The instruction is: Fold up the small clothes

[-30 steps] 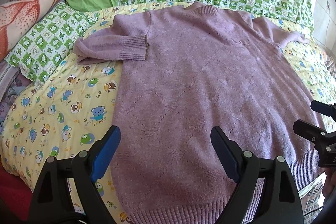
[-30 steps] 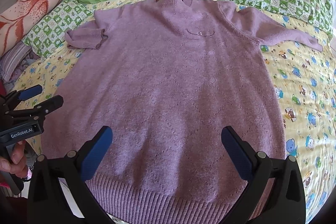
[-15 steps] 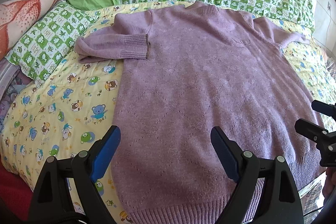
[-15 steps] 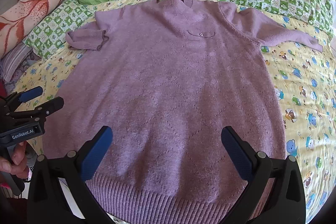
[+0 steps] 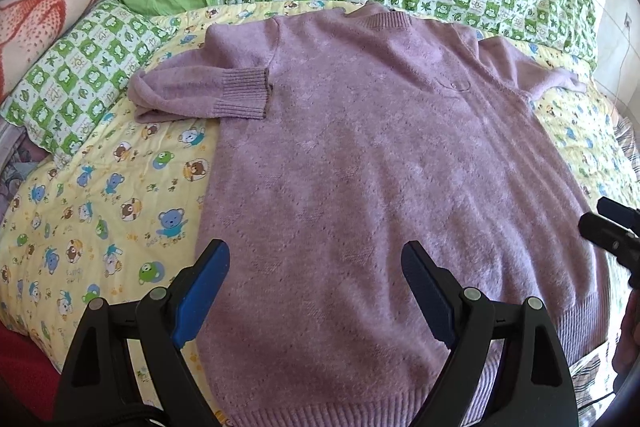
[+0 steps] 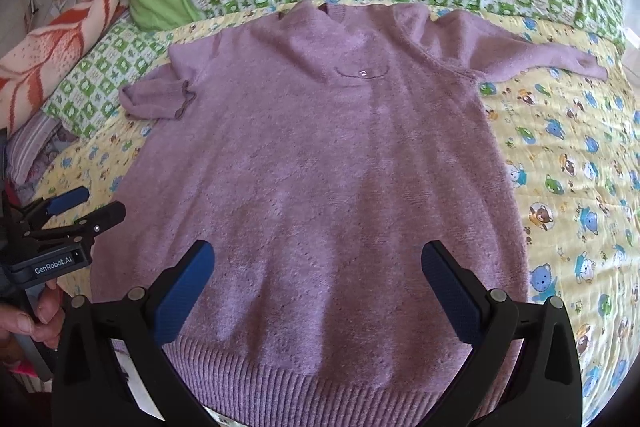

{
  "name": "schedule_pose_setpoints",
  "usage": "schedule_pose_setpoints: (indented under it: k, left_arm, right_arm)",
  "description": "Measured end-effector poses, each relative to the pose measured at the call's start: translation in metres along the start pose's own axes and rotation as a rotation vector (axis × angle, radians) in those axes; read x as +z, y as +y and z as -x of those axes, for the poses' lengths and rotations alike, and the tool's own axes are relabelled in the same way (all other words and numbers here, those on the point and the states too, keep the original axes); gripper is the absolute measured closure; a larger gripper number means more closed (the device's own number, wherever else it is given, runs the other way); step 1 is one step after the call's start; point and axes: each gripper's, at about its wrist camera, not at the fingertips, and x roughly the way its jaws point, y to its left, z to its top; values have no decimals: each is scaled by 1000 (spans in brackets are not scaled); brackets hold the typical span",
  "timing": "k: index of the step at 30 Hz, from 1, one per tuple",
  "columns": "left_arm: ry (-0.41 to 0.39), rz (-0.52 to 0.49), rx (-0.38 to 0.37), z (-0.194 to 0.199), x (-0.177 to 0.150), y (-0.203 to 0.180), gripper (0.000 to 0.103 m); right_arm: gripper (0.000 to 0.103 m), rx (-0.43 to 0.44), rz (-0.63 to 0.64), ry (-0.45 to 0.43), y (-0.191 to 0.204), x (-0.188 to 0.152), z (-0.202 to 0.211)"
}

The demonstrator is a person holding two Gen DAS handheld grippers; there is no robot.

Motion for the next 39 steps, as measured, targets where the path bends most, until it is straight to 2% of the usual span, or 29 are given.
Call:
schedule_pose_setpoints:
  k: [8, 11, 17, 23, 25, 29, 35, 37, 38, 39]
  left_arm:
    - [30, 0, -14, -21, 28, -13, 15]
    - [35, -6, -7, -32, 45, -20, 15]
    - [57, 5, -20, -59, 92, -36, 15]
    - [52, 0, -34, -97, 152, -58, 15]
    - [44, 3, -35, -110, 169, -64, 15]
    - [35, 1, -27, -142, 202, -74, 15]
    - [63, 20, -8, -191, 233, -75, 15]
    - [93, 9, 26, -211, 238, -74, 15]
    - [111, 3, 46, -221, 240, -73, 15]
    - [124, 1, 62, -228, 240, -72, 14]
  right_arm:
    - [0, -20, -131, -18, -64, 22, 3]
    - [0, -19, -251, -32, -109, 37, 2]
    - [1, -94, -459, -82, -212, 74, -4]
    - [17, -207, -604, -146, -311, 116, -10]
    - [20, -216, -641, -152, -334, 129, -21]
    - [36, -205, -725, -171, -388, 156, -47]
    - [38, -202, -824, -190, -447, 185, -90]
    - [52, -192, -839, -179, -460, 190, -101]
    - [83, -187, -845, -167, -465, 191, -105]
    - [93, -172, -846, -170, -467, 193, -103]
